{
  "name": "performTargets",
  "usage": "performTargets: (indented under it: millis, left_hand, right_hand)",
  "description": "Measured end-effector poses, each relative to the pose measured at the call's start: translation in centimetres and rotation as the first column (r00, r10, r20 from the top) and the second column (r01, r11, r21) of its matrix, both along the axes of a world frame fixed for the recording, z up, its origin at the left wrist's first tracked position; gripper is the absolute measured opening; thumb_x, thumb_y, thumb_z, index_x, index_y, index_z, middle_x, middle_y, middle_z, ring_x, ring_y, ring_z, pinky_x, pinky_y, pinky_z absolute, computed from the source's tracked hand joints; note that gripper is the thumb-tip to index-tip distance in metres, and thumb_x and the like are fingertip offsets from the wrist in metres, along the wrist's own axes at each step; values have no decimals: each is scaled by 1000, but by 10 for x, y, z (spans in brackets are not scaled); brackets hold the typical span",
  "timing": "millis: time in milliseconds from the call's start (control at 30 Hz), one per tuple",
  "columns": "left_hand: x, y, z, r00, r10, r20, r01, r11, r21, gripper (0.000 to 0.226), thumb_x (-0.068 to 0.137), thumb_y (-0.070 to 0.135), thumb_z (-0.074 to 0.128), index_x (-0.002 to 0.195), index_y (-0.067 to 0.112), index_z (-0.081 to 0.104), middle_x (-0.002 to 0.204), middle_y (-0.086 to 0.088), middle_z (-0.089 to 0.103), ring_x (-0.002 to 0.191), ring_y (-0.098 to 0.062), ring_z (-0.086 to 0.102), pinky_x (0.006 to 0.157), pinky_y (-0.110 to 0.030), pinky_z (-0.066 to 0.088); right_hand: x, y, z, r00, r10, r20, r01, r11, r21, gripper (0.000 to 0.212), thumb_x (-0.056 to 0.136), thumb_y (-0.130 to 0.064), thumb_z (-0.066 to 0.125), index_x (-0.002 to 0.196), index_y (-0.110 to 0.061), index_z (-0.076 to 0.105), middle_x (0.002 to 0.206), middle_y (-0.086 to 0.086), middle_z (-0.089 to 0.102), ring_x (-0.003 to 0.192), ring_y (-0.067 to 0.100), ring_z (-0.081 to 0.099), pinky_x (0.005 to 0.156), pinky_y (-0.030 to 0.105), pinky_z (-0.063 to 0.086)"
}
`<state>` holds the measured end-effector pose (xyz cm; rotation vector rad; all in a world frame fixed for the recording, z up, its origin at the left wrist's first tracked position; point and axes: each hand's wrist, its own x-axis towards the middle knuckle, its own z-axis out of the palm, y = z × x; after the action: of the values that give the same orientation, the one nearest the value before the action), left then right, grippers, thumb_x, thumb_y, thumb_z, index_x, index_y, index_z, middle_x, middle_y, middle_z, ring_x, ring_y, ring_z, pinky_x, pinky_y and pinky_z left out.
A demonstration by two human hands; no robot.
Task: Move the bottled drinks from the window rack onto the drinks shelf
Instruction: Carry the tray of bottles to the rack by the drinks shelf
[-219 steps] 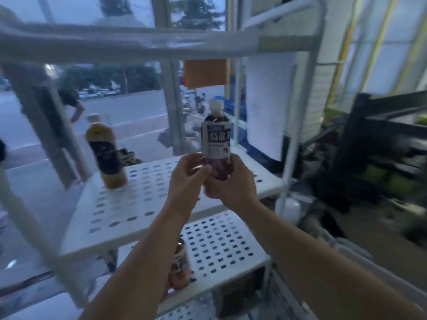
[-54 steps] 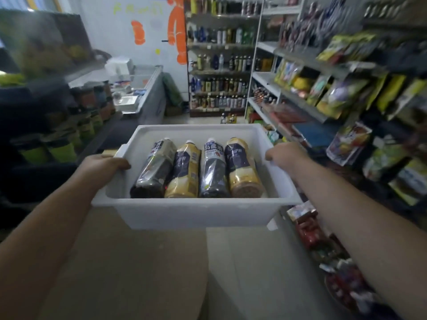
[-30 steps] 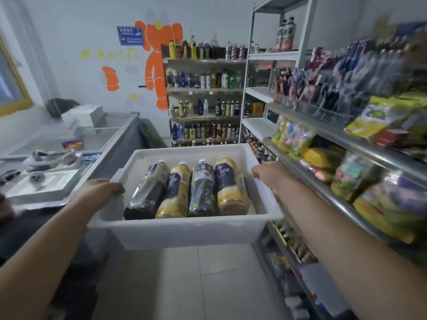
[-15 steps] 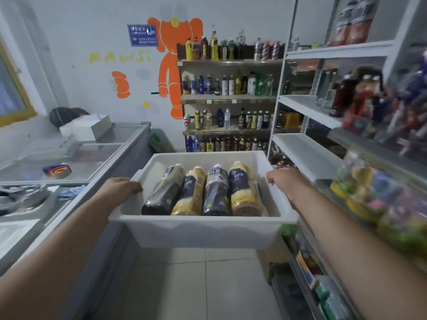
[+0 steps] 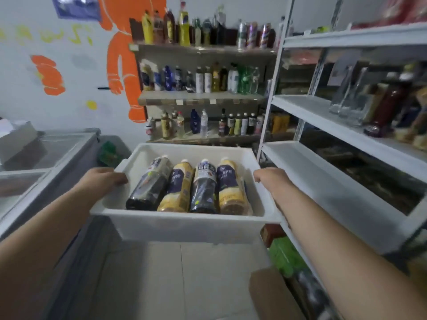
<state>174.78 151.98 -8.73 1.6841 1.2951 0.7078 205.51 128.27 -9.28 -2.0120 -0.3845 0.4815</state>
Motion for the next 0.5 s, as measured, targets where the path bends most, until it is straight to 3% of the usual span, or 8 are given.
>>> performTargets:
  millis: [100,200,267,367,433,500]
  left_hand:
    - [75,74,3,997,-78,-6,78,997,-4,18,80,7,72,67,17,65,78,-15,65,71,-30,61,75,-39,53]
    - [157,137,4,981,-183,-60,185,982,24,5,83,9,70,81,13,67,78,-12,64,73,-30,61,77,-41,53]
    - [217,172,-1,962,-249,-112,258,963,74,5,84,10,68,89,12,68,79,-12,65,67,-26,59,70,-35,50]
    - [314,213,-22,920,-362,-151,377,922,88,7,87,12,67,94,14,67,84,-13,65,71,-27,60,71,-37,49]
    - [383,231,-44,887,-429,-170,444,894,60,9,88,13,68,96,12,67,83,-12,65,71,-28,61,68,-39,49]
    - [455,244,-67,849,-502,-162,512,859,18,13,87,11,68,98,6,69,88,-19,67,77,-34,63,75,-47,52]
  right_hand:
    - [56,57,-7,996,-82,-22,82,997,-12,17,80,-14,61,68,-18,50,69,-4,48,64,12,48,50,23,32]
    - [110,96,-19,981,-184,-56,185,982,23,15,79,-10,60,71,-6,48,74,4,51,73,23,54,65,31,46]
    - [149,114,-28,963,-258,-83,262,964,48,15,76,-8,61,67,-6,49,69,7,51,63,22,49,55,26,39]
    - [219,134,-49,929,-357,-101,364,929,61,13,74,-6,61,66,-6,51,60,8,48,52,19,42,38,20,27]
    - [266,138,-66,900,-416,-130,427,902,66,7,76,-7,61,69,-6,58,62,8,54,54,20,49,41,20,34]
    - [314,135,-86,859,-488,-159,503,861,78,7,76,-8,62,70,-6,60,66,9,57,57,21,52,49,23,36]
